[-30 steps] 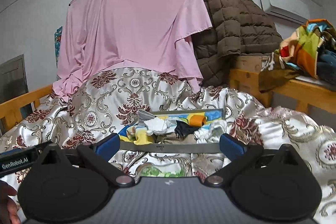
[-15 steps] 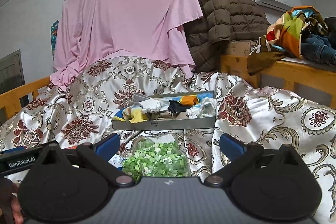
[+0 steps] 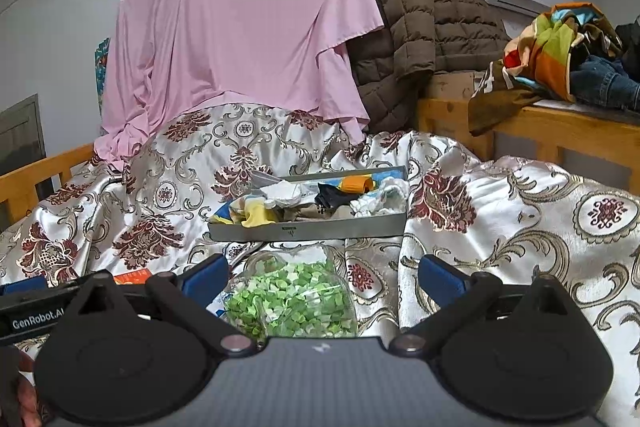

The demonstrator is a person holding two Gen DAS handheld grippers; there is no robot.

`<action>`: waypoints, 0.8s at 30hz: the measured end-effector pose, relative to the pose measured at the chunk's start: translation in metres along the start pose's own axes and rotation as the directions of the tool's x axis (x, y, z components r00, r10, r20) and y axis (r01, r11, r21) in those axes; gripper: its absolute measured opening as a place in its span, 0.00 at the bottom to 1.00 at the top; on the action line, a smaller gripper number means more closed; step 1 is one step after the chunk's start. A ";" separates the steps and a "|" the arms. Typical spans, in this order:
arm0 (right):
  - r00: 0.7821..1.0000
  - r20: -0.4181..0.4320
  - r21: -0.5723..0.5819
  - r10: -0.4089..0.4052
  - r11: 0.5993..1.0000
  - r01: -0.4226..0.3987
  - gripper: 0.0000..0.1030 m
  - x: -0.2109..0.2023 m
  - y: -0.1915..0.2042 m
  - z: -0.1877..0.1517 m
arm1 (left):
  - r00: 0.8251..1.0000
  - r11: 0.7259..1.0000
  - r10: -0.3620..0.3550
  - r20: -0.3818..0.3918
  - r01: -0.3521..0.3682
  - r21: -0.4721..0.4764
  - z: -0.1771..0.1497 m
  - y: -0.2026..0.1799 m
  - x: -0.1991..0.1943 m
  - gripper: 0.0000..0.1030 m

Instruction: Organize soft objects

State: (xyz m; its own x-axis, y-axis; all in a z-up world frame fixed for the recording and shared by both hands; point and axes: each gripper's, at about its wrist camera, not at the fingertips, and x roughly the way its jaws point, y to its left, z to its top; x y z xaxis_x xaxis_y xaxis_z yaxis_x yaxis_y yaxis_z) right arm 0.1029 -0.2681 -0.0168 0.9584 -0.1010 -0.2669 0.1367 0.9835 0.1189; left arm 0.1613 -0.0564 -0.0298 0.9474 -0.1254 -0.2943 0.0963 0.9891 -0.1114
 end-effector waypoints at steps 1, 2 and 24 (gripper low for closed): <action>1.000 -0.002 0.003 0.002 1.000 -0.002 1.00 0.001 0.000 0.000 | 1.000 1.000 -0.004 -0.003 0.004 0.001 -0.001 0.000 0.000 0.99; 1.000 -0.004 0.003 0.006 1.000 -0.006 1.00 0.002 0.001 -0.001 | 1.000 1.000 -0.007 -0.005 0.007 0.003 -0.001 -0.001 0.001 0.99; 0.994 -0.106 -0.020 -0.016 1.000 0.014 1.00 0.003 0.017 -0.039 | 0.999 0.998 -0.019 -0.031 0.021 0.055 -0.030 0.009 0.002 0.99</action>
State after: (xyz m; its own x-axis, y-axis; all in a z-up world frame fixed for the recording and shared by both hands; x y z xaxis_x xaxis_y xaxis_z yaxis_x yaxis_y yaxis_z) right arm 0.0984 -0.2456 -0.0526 0.9240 -0.1005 -0.3690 0.1455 0.9847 0.0963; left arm 0.1548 -0.0502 -0.0601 0.9355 -0.1463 -0.3216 0.1323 0.9891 -0.0650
